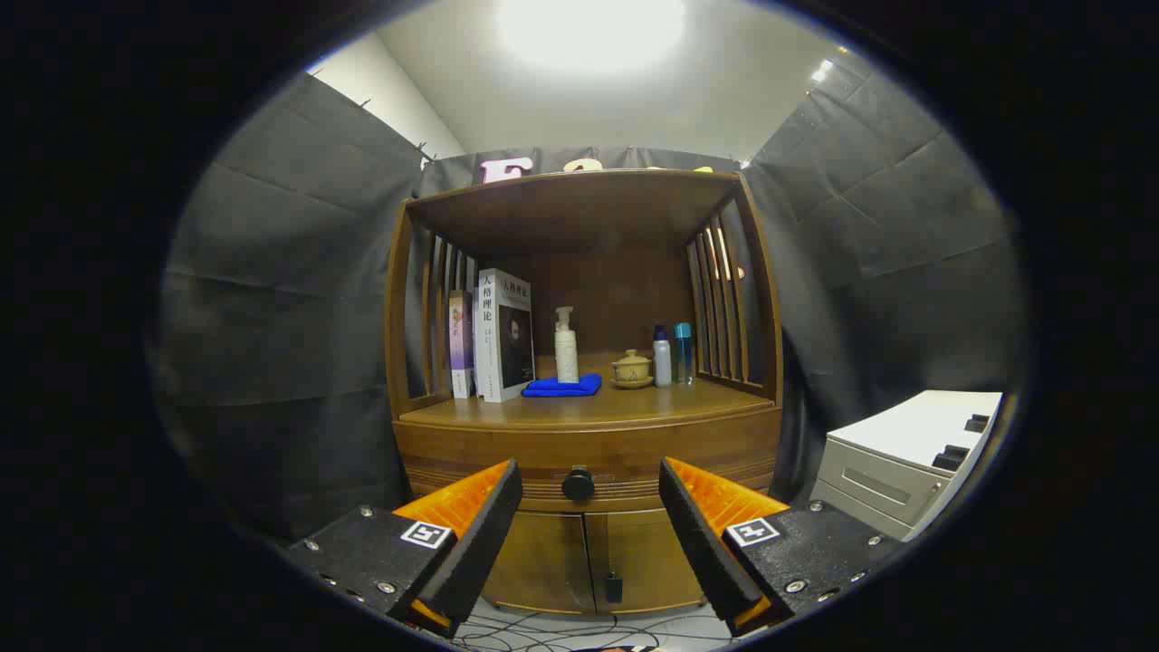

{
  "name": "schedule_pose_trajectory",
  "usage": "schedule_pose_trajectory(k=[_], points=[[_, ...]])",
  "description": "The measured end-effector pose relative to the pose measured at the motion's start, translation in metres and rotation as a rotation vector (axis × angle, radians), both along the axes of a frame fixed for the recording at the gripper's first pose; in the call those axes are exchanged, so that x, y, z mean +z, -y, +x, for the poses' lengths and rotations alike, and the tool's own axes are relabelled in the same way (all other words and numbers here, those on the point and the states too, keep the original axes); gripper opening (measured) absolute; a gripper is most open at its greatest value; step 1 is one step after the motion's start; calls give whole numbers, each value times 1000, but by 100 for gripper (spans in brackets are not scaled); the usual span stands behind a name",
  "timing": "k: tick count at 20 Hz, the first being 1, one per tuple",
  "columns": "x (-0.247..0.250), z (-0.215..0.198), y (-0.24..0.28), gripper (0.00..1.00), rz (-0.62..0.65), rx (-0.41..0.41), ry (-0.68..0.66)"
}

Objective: Pull open the drawer, take out the items inside it, and place them on the countertop above the cabinet.

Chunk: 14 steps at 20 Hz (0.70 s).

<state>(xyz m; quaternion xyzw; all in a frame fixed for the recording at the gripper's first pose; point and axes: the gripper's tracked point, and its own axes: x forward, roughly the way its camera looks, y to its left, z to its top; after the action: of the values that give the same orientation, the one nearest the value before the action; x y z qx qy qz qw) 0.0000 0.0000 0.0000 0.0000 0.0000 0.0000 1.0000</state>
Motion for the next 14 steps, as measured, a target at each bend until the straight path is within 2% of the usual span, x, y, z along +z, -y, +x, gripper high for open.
schedule_pose_trajectory(k=[14], points=[[-7, -1, -5, 94, -10, 24, -19]])
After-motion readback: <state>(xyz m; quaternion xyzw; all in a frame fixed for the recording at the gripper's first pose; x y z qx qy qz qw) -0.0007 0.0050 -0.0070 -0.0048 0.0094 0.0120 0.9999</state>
